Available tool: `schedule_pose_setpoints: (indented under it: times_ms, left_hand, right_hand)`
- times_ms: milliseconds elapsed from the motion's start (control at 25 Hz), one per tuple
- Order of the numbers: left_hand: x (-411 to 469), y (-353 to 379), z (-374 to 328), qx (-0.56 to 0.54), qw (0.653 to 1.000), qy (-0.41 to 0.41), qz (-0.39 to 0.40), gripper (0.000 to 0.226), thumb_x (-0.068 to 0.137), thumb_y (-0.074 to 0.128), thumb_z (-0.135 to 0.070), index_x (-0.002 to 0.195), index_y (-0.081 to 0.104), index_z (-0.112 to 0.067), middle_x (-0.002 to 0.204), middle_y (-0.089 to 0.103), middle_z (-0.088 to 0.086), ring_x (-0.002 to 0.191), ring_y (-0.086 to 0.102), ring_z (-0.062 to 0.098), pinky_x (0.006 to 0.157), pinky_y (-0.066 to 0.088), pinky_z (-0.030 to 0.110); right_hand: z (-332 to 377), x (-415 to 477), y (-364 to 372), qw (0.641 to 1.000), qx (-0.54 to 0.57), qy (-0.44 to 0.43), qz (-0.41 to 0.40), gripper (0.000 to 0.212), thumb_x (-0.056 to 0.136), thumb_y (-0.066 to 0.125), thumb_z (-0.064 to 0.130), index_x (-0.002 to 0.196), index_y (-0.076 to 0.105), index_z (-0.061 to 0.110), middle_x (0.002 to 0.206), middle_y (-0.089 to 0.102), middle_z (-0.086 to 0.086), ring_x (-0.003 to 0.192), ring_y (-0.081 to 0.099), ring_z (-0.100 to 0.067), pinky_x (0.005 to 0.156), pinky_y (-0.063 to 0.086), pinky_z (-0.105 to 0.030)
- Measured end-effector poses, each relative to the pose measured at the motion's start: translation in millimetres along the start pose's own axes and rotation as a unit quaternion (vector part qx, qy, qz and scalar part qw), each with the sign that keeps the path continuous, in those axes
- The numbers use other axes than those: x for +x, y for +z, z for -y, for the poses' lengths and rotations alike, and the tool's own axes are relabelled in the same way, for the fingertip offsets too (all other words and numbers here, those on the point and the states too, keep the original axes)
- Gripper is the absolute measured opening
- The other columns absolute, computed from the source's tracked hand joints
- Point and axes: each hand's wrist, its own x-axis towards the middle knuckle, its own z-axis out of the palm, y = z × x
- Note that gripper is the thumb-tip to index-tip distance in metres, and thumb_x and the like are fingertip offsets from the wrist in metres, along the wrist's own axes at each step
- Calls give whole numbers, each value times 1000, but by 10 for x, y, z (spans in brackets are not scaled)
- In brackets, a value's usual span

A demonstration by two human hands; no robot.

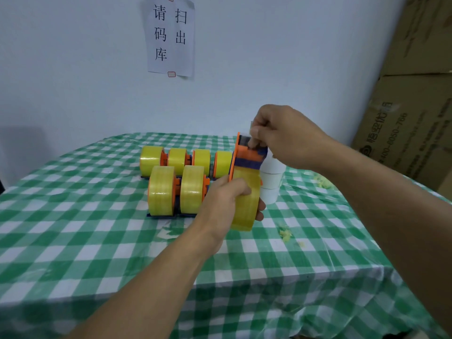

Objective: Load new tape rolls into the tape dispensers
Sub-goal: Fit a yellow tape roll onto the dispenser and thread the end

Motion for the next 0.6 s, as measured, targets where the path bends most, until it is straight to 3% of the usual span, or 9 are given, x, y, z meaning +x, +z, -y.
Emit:
schedule_pose_setpoints:
  times_ms: [160,280,440,600]
  left_hand:
    - [60,14,3,11,1000,-1,-14,43,98,54,-47,109,64,-6,73,72,13,63,68,29,81,55,48]
    - [68,12,24,13,999,-10,-29,42,100,54,-42,117,60,-4,73,73,14,61,67,28,83,55,52]
    - [73,-14,34,0,999,-13,-33,37,100,54,-36,116,60,-4,73,73,14,60,67,27,74,54,43]
    - [74,-19,11,-15,999,-22,-27,34,100,53,-37,113,62,-6,74,73,13,61,67,27,72,52,40]
  right_hand:
    - [62,12,-31,1000,30,5,4,16,102,50,13,88,59,14,87,76,1,86,70,-18,73,55,-32]
    - [100,25,-42,997,71,30,17,16,98,53,6,84,62,10,86,77,-6,77,68,-16,65,53,-25]
    - [96,58,-29,987,134,83,42,19,97,57,8,79,61,12,70,67,-3,69,60,-16,58,49,-27]
    - [48,59,46,988,145,48,-1,21,98,63,14,79,65,4,61,64,5,55,53,-7,51,43,-18]
